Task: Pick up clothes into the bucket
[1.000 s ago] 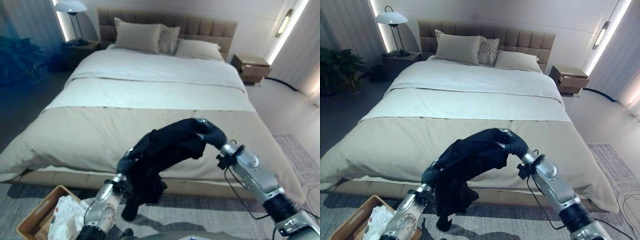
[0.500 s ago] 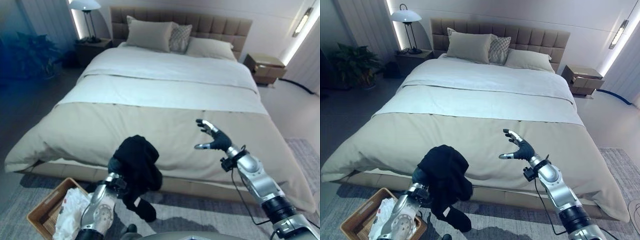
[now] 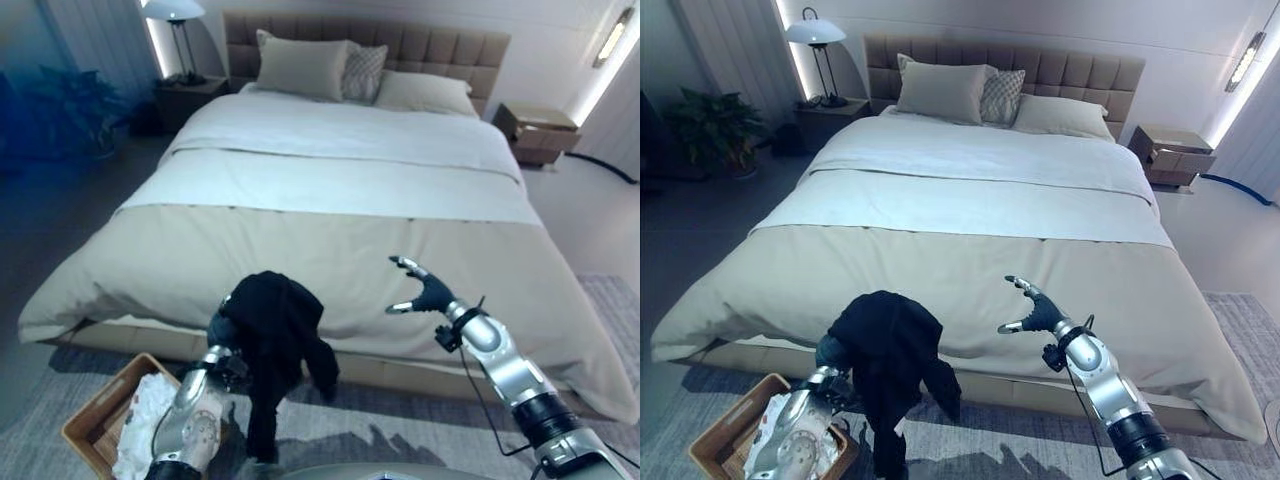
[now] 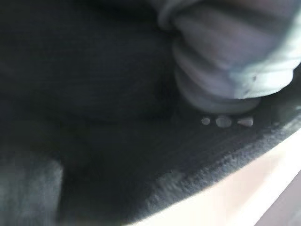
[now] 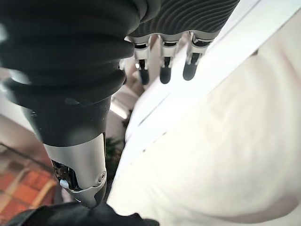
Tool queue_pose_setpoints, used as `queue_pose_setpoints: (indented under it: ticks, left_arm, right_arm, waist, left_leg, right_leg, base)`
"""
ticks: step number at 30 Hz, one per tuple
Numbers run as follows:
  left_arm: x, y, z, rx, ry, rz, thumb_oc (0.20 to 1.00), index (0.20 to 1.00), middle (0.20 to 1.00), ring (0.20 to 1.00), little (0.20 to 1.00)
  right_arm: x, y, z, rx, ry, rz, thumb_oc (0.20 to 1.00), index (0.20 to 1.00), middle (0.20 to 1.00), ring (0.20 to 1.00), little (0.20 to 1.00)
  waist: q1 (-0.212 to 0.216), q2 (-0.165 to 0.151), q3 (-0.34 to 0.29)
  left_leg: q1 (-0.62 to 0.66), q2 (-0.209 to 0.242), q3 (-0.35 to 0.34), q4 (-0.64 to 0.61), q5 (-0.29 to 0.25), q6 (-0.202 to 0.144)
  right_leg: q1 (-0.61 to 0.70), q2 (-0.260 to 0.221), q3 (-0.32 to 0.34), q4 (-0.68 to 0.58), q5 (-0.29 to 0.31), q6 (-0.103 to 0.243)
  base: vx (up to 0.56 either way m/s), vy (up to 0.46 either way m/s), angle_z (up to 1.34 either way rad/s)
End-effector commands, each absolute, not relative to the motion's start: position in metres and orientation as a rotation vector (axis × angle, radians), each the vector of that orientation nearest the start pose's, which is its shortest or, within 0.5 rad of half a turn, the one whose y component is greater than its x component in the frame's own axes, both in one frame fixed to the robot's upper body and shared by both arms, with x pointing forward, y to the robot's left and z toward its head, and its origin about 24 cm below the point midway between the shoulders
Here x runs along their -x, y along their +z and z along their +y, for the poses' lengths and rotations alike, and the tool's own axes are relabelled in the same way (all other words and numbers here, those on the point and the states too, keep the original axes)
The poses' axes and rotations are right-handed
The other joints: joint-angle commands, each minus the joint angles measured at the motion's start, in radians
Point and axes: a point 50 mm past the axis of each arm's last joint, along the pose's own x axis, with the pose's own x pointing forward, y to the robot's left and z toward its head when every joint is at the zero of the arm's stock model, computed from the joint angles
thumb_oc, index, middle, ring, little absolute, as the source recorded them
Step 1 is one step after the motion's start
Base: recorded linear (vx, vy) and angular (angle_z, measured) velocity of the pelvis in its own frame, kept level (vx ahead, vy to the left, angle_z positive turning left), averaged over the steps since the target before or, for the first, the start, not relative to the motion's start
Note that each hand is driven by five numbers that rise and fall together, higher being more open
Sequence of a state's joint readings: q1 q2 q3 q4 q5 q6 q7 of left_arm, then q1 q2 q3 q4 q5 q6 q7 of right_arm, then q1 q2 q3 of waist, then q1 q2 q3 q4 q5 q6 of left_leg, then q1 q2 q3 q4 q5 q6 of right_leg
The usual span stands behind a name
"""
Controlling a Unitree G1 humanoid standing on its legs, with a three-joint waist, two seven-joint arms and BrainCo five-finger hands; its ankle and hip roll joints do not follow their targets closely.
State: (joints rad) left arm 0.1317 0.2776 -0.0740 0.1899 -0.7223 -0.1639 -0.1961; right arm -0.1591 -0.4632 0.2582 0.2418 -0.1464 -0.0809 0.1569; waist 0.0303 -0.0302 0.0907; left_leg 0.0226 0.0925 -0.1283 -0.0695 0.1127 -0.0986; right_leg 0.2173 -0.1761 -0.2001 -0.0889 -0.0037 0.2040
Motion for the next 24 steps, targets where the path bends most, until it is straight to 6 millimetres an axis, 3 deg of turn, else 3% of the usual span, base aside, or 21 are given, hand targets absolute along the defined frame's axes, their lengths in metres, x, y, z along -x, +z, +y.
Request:
queue_pose_setpoints:
  ticks: [1, 3, 4, 5, 6, 7, 9, 10, 11, 12, 13, 14, 16, 19, 22, 24]
  left_arm:
    - [-0.229, 0.045, 0.229, 0.245, -0.035, -0.128, 0.200, 0.200, 0.200, 0.200, 0.200]
    - [-0.229, 0.044, 0.229, 0.221, -0.031, -0.120, 0.200, 0.200, 0.200, 0.200, 0.200]
    - [-0.230, 0.045, 0.230, 0.186, -0.026, -0.117, 0.200, 0.200, 0.200, 0.200, 0.200]
    - [-0.229, 0.044, 0.232, 0.188, -0.014, -0.112, 0.200, 0.200, 0.200, 0.200, 0.200]
    - [-0.229, 0.045, 0.231, 0.188, -0.015, -0.113, 0.200, 0.200, 0.200, 0.200, 0.200]
    - [-0.229, 0.045, 0.234, 0.174, 0.009, -0.115, 0.200, 0.200, 0.200, 0.200, 0.200]
    - [-0.230, 0.044, 0.236, 0.170, 0.024, -0.115, 0.200, 0.200, 0.200, 0.200, 0.200]
    - [-0.236, 0.046, 0.238, 0.167, 0.061, -0.124, 0.200, 0.200, 0.200, 0.200, 0.200]
    - [-0.236, 0.046, 0.238, 0.167, 0.062, -0.125, 0.200, 0.200, 0.200, 0.200, 0.200]
    - [-0.238, 0.046, 0.241, 0.156, 0.085, -0.125, 0.200, 0.200, 0.200, 0.200, 0.200]
    - [-0.238, 0.046, 0.243, 0.148, 0.098, -0.127, 0.200, 0.200, 0.200, 0.200, 0.200]
    - [-0.237, 0.046, 0.250, 0.139, 0.139, -0.129, 0.200, 0.200, 0.200, 0.200, 0.200]
    - [-0.237, 0.046, 0.255, 0.109, 0.171, -0.124, 0.200, 0.200, 0.200, 0.200, 0.200]
    - [-0.242, 0.049, 0.258, 0.087, 0.215, -0.136, 0.200, 0.200, 0.200, 0.200, 0.200]
    - [-0.252, 0.054, 0.255, 0.084, 0.226, -0.159, 0.200, 0.200, 0.200, 0.200, 0.200]
    - [-0.257, 0.063, 0.250, 0.089, 0.219, -0.202, 0.200, 0.200, 0.200, 0.200, 0.200]
  right_arm:
    - [-0.282, 0.054, -0.170, 0.569, 0.337, -0.057, 1.000, 1.000, 1.000, 1.000, 1.000]
    - [-0.281, 0.053, -0.172, 0.554, 0.326, -0.056, 1.000, 1.000, 1.000, 1.000, 1.000]
    - [-0.279, 0.054, -0.175, 0.528, 0.308, -0.061, 1.000, 1.000, 1.000, 1.000, 1.000]
    - [-0.278, 0.055, -0.175, 0.512, 0.304, -0.070, 1.000, 1.000, 1.000, 1.000, 1.000]
    - [-0.278, 0.055, -0.175, 0.513, 0.303, -0.070, 1.000, 1.000, 1.000, 1.000, 1.000]
    - [-0.276, 0.060, -0.177, 0.494, 0.299, -0.089, 1.000, 1.000, 1.000, 1.000, 1.000]
    - [-0.276, 0.062, -0.177, 0.495, 0.299, -0.098, 1.000, 1.000, 1.000, 1.000, 1.000]
    - [-0.276, 0.065, -0.182, 0.517, 0.287, -0.106, 1.000, 1.000, 1.000, 1.000, 1.000]
    - [-0.276, 0.066, -0.182, 0.517, 0.288, -0.107, 1.000, 1.000, 1.000, 1.000, 1.000]
    - [-0.278, 0.067, -0.179, 0.523, 0.294, -0.111, 1.000, 1.000, 1.000, 1.000, 1.000]
    - [-0.279, 0.066, -0.175, 0.523, 0.303, -0.113, 1.000, 1.000, 1.000, 1.000, 1.000]
    - [-0.282, 0.067, -0.169, 0.508, 0.321, -0.116, 1.000, 1.000, 1.000, 1.000, 1.000]
    - [-0.282, 0.067, -0.168, 0.494, 0.332, -0.110, 1.000, 1.000, 1.000, 1.000, 1.000]
    - [-0.282, 0.060, -0.168, 0.477, 0.339, -0.075, 1.000, 1.000, 1.000, 1.000, 1.000]
    - [-0.284, 0.055, -0.168, 0.454, 0.321, -0.052, 1.000, 1.000, 1.000, 1.000, 1.000]
    - [-0.289, 0.051, -0.168, 0.459, 0.310, -0.030, 1.000, 1.000, 1.000, 1.000, 1.000]
  waist:
    - [0.057, -0.062, 0.024]
    - [0.061, -0.058, 0.036]
    - [0.075, -0.048, 0.062]
    - [0.084, -0.040, 0.080]
    - [0.080, -0.039, 0.078]
    - [0.088, -0.021, 0.114]
    - [0.081, -0.009, 0.124]
    - [0.041, -0.006, 0.158]
    - [0.043, -0.006, 0.157]
    - [0.033, -0.016, 0.164]
    - [0.035, -0.024, 0.171]
    - [0.045, -0.039, 0.183]
    - [0.042, -0.039, 0.188]
    - [0.021, -0.019, 0.204]
    - [0.011, -0.016, 0.234]
    - [0.006, -0.021, 0.273]
  left_leg:
    - [-0.036, -0.002, -0.037, 0.157, -0.111, -0.003]
    - [-0.055, -0.004, -0.076, 0.158, -0.095, -0.015]
    - [-0.108, -0.008, -0.142, 0.153, -0.052, -0.039]
    - [-0.128, -0.005, -0.164, 0.146, -0.031, -0.052]
    - [-0.134, -0.007, -0.169, 0.144, -0.025, -0.051]
    - [-0.178, 0.001, -0.197, 0.121, 0.023, -0.071]
    - [-0.202, 0.002, -0.191, 0.110, 0.049, -0.068]
    - [-0.252, 0.035, 0.009, 0.163, 0.043, -0.033]
    - [-0.254, 0.035, 0.013, 0.168, 0.040, -0.032]
    - [-0.263, 0.068, 0.096, 0.212, 0.018, -0.014]
    - [-0.265, 0.095, 0.124, 0.248, -0.002, -0.016]
    - [-0.247, 0.126, 0.097, 0.320, -0.059, -0.025]
    - [-0.205, 0.151, 0.066, 0.336, -0.086, -0.034]
    - [-0.115, 0.180, 0.059, 0.249, -0.099, -0.051]
    - [-0.103, 0.167, 0.056, 0.188, -0.090, -0.054]
    - [-0.137, 0.101, 0.061, 0.216, -0.145, -0.046]
  right_leg:
    - [-0.069, -0.025, -0.059, 0.152, -0.040, -0.044]
    - [-0.060, -0.017, -0.098, 0.156, -0.053, -0.051]
    - [-0.061, 0.002, -0.163, 0.158, -0.066, -0.064]
    - [-0.064, 0.015, -0.189, 0.159, -0.075, -0.072]
    - [-0.066, 0.014, -0.194, 0.157, -0.070, -0.071]
    - [-0.089, 0.029, -0.239, 0.162, -0.084, -0.081]
    - [-0.110, 0.028, -0.260, 0.172, -0.083, -0.084]
    - [-0.154, 0.007, -0.300, 0.193, -0.072, -0.089]
    - [-0.158, 0.005, -0.296, 0.197, -0.074, -0.088]
    - [-0.179, -0.009, -0.300, 0.196, -0.063, -0.090]
    - [-0.192, -0.020, -0.299, 0.194, -0.054, -0.096]
    - [-0.207, -0.048, -0.297, 0.204, -0.043, -0.106]
    - [-0.206, -0.075, -0.306, 0.227, -0.037, -0.102]
    - [-0.224, -0.114, -0.308, 0.270, -0.016, -0.085]
    - [-0.242, -0.155, -0.309, 0.278, 0.027, -0.057]
    - [-0.278, -0.226, -0.291, 0.253, 0.107, -0.012]
  base:
    - [-0.12, -0.109, 0.51]
    - [-0.17, -0.111, 0.82]
    - [-0.26, -0.123, 1.26]
    - [-0.27, -0.111, 1.43]
    - [-0.28, -0.073, 1.43]
    - [-0.22, -0.021, 1.27]
    - [-0.28, 0.043, 1.22]
    - [-0.27, 0.088, 1.32]
    - [-0.29, 0.098, 1.51]
    - [-0.16, 0.059, 1.27]
    - [-0.23, 0.102, 0.48]
    - [-0.15, 0.073, -0.15]
    - [-0.03, 0.149, -0.01]
    - [-0.01, 0.226, 0.56]
    - [-0.11, 0.362, 0.69]
    - [-0.17, 0.403, 0.20]
